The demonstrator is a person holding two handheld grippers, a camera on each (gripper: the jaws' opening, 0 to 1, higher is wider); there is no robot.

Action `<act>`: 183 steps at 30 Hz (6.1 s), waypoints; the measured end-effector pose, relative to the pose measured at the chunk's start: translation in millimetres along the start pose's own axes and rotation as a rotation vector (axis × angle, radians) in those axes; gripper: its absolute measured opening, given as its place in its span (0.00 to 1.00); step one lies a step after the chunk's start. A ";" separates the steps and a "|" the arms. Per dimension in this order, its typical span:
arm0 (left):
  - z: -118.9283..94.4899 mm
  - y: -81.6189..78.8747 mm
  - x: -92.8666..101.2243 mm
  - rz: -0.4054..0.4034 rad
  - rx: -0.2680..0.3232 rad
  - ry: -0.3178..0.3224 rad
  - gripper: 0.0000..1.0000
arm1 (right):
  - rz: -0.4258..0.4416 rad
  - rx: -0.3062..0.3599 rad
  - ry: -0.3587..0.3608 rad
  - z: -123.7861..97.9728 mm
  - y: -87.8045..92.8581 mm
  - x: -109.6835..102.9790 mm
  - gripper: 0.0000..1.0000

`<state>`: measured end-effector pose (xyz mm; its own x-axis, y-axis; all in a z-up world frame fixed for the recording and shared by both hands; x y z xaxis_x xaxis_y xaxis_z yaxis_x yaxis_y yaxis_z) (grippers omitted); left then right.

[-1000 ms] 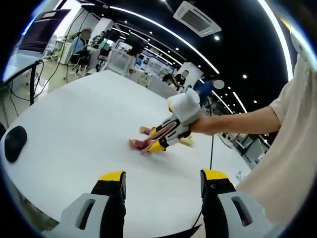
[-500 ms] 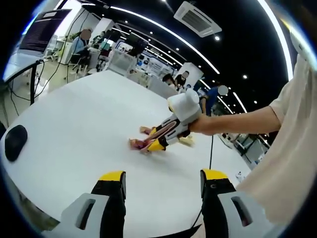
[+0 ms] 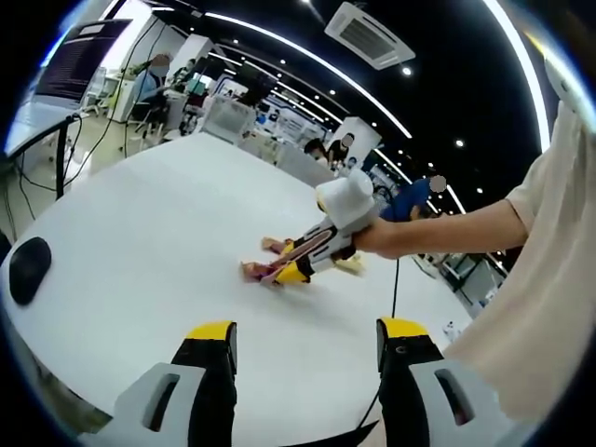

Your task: Place the target food into the container with the food tongs after gripping and lifting it, then release it inside without dropping or visibly crushing the food.

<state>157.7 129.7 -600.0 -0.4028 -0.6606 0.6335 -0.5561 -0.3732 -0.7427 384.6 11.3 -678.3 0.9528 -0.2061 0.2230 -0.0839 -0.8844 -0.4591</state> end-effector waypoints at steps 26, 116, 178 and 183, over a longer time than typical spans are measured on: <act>6.9 -6.2 5.4 0.031 -0.010 0.025 0.61 | 0.085 0.065 0.047 -24.3 -2.0 11.0 0.21; 20.6 -12.9 18.9 0.080 -0.034 0.077 0.62 | 0.176 0.073 0.109 -58.1 9.0 16.6 0.19; 63.1 -26.5 40.1 0.151 -0.133 0.169 0.63 | 0.425 0.063 0.443 -167.9 124.6 171.4 0.18; 69.8 -28.8 40.3 0.152 -0.137 0.173 0.63 | 0.434 0.061 0.467 -174.0 133.2 185.8 0.18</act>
<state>208.2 68.4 -568.3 -0.6009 -0.5767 0.5535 -0.5683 -0.1787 -0.8032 499.7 -217.6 -548.4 0.6070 -0.7132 0.3504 -0.4036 -0.6566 -0.6372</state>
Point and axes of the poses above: the point that each gripper's makers call its tool centre point, and the gripper's own axes: z roughly forward along the fingers, x roughly to its right, y roughly out of its underside, the point moved 7 cm from there along -z, roughly backward along the fingers, and after that the axes turned 15 degrees about y, right-handed, at the moved point
